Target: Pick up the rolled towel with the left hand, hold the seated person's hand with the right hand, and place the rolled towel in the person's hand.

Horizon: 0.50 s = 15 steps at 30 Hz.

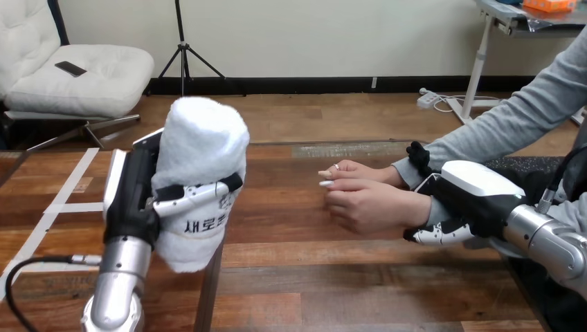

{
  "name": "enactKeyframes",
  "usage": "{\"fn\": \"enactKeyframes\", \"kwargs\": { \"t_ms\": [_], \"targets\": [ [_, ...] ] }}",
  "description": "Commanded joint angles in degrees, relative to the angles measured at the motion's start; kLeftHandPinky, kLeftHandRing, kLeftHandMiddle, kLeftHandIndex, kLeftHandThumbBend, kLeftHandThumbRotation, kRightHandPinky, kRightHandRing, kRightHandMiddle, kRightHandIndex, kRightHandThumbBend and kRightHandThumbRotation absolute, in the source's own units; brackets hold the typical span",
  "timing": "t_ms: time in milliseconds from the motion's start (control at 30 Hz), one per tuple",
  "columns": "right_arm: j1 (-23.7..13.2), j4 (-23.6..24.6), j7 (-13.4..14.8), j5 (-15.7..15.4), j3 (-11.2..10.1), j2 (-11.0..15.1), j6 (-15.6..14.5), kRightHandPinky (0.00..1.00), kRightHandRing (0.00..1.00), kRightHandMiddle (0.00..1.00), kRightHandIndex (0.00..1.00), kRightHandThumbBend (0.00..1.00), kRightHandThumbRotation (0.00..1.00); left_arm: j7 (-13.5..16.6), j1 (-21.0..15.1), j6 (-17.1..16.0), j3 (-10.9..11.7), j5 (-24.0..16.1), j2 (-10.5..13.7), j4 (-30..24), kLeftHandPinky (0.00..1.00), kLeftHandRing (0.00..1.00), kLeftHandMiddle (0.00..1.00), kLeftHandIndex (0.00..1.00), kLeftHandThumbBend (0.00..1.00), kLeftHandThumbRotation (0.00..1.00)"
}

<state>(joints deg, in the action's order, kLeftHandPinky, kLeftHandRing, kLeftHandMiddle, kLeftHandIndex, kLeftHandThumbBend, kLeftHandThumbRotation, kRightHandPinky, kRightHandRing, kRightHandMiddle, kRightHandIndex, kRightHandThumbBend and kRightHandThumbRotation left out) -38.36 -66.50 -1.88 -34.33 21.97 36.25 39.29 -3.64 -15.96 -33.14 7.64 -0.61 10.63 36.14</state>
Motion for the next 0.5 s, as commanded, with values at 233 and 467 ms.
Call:
{"fn": "enactKeyframes", "kwargs": {
  "t_ms": [233, 467],
  "targets": [
    [-1.78, 2.52, -2.1, 3.34, -2.06, -0.49, -0.6, 0.33, 0.37, 0.43, 0.46, 0.58, 0.37, 0.16, -8.49, -3.2, -0.66, -0.56, 0.59, -0.96, 0.31, 0.34, 0.39, 0.4, 0.62, 0.0],
    [-1.5, 2.86, -2.69, 4.23, -2.02, -0.4, -0.62, 0.35, 0.39, 0.44, 0.47, 0.6, 0.36, 0.27, -8.7, -3.72, -0.76, -0.92, 0.61, -0.84, 0.3, 0.34, 0.39, 0.4, 0.61, 0.0]
  ]
}}
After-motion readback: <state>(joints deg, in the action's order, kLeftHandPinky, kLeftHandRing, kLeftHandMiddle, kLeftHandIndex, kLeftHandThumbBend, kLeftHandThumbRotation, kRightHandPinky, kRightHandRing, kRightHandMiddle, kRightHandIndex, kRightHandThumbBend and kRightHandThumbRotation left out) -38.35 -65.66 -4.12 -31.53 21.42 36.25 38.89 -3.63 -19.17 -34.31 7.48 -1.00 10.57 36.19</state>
